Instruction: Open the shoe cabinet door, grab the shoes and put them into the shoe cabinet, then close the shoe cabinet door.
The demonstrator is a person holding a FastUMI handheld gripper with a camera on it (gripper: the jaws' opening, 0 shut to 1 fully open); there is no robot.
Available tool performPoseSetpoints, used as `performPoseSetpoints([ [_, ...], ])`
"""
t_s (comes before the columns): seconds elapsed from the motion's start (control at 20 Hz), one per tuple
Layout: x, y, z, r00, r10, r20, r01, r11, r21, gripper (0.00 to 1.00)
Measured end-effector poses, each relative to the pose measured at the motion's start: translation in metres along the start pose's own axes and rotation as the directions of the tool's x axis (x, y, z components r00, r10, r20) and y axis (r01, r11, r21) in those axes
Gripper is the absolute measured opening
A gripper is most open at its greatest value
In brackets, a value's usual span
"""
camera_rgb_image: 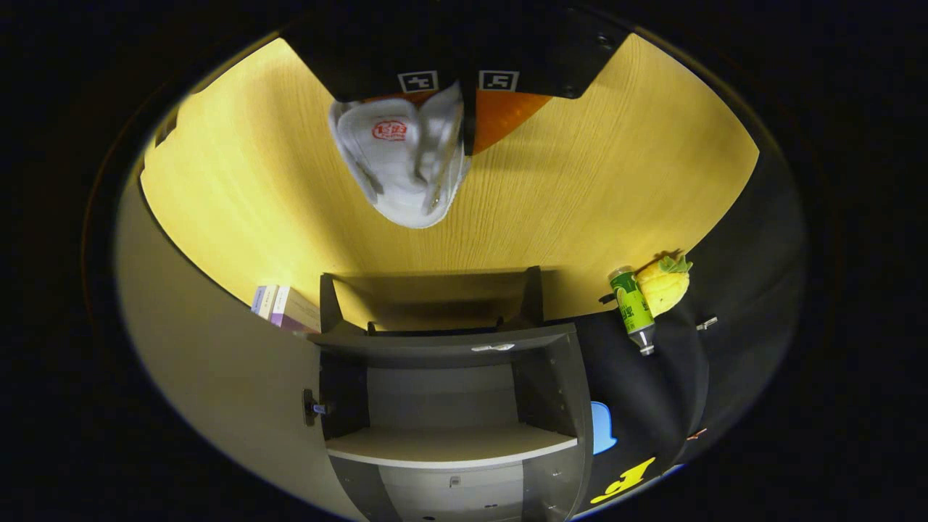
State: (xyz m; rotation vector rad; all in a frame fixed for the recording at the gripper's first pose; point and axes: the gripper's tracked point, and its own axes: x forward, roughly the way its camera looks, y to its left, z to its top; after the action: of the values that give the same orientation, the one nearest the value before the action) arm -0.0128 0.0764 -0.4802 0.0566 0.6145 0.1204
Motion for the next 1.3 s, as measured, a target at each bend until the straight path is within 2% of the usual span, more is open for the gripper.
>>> performPoseSetpoints([
  [0.2,-0.038,0.001,0.042,0.999,0.013,0.040,-0.013,1.000,0.002,0.06],
  [0.35,-0.075,0.006,0.094,0.994,0.033,0.104,-0.032,0.999,-0.010,0.06],
  [0.55,-0.127,0.006,0.174,0.979,0.022,0.203,-0.019,1.000,-0.015,0.06],
  [0.75,-0.157,0.010,0.230,0.972,0.020,0.234,-0.022,1.000,0.008,0.05],
  [1.0,-0.153,0.022,0.297,0.973,0.057,0.225,-0.066,0.997,0.037,0.05],
  [1.3,-0.099,0.030,0.382,0.968,0.056,0.244,-0.052,0.998,-0.025,0.05],
])
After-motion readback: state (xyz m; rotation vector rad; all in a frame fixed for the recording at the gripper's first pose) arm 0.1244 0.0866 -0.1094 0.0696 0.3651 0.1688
